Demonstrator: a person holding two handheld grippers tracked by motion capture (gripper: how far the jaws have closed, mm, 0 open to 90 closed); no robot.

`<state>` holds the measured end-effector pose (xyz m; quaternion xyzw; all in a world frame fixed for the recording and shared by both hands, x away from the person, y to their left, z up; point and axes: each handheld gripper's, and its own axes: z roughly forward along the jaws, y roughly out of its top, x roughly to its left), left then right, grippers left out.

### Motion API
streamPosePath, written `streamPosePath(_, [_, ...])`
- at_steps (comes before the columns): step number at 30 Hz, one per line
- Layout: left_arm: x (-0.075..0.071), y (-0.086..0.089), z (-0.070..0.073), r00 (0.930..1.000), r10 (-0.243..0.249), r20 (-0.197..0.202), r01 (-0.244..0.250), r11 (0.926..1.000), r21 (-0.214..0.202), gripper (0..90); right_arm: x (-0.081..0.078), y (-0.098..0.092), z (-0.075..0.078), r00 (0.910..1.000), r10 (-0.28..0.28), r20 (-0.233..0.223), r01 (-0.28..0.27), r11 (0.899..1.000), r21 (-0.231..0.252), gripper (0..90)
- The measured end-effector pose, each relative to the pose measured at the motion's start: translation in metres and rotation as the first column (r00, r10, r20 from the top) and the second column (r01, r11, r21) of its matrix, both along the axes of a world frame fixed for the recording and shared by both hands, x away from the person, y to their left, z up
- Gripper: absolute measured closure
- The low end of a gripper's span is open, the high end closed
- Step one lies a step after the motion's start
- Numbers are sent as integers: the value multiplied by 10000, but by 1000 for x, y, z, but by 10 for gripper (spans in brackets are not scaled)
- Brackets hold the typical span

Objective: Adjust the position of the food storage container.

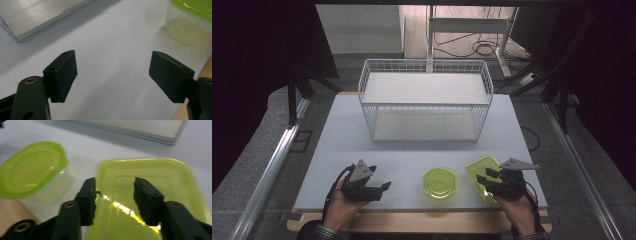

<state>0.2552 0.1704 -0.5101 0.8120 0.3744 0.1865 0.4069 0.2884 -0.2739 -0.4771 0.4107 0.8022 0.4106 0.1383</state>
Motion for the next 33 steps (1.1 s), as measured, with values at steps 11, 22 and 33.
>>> streamPosePath(11, [0, 1, 0, 9999, 99, 91, -100, 9999, 28, 193, -12, 36, -1, 9867, 1581, -367, -1585, 9873, -73, 888])
streamPosePath(22, [0, 0, 0, 10000, 46, 49, -46, 10000, 57, 191, -15, 56, -4, 9723, 2289, -466, -2299, 9731, -159, 889])
streamPosePath(33, [-1, 2, 8, 10000, -24, -64, 21, 9993, -360, 222, -3, 84, -5, 9570, 2829, -641, -2835, 9590, -13, 887])
